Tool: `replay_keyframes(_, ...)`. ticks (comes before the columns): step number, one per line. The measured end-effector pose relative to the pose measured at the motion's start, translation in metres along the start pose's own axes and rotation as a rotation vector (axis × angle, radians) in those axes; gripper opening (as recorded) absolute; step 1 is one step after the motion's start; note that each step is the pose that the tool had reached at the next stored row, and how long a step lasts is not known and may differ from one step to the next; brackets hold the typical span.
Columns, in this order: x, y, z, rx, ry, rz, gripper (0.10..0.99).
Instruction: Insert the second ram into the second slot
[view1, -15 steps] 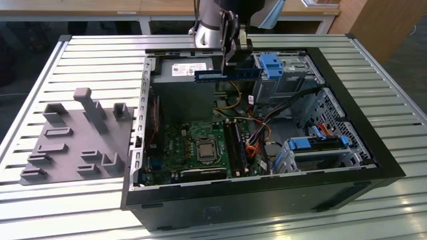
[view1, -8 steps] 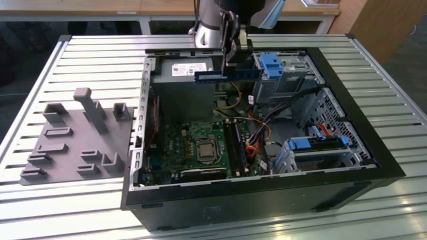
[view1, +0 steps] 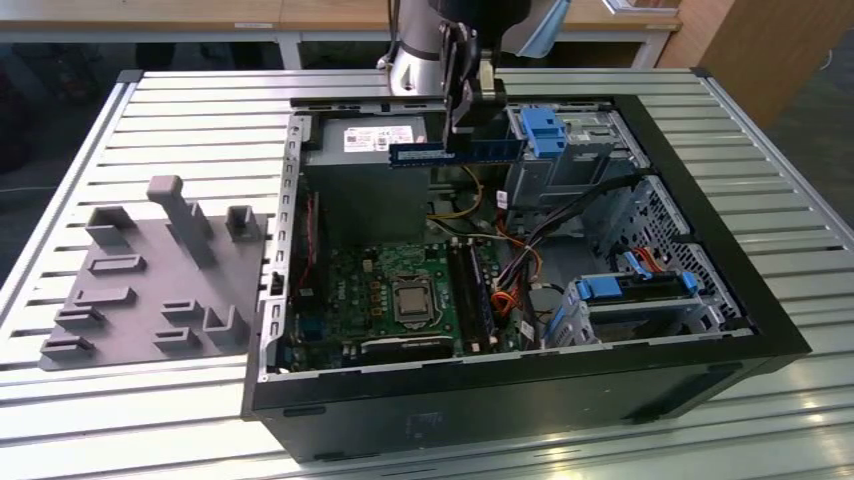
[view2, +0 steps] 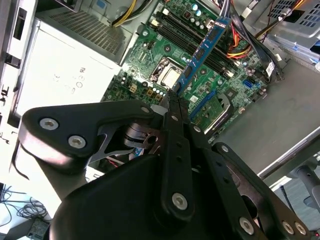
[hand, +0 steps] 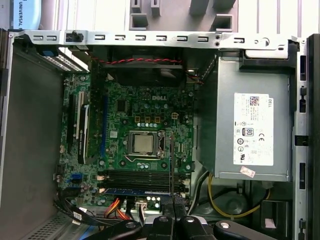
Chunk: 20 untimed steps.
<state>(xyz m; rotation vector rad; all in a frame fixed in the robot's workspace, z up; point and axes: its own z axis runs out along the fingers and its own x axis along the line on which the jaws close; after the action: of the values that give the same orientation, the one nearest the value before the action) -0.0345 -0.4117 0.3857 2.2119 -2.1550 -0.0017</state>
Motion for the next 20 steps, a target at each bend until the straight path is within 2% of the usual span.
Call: replay_keyframes(20,0.0063,0.0001,0.0001,0.000,0.0064,0.000,0.114)
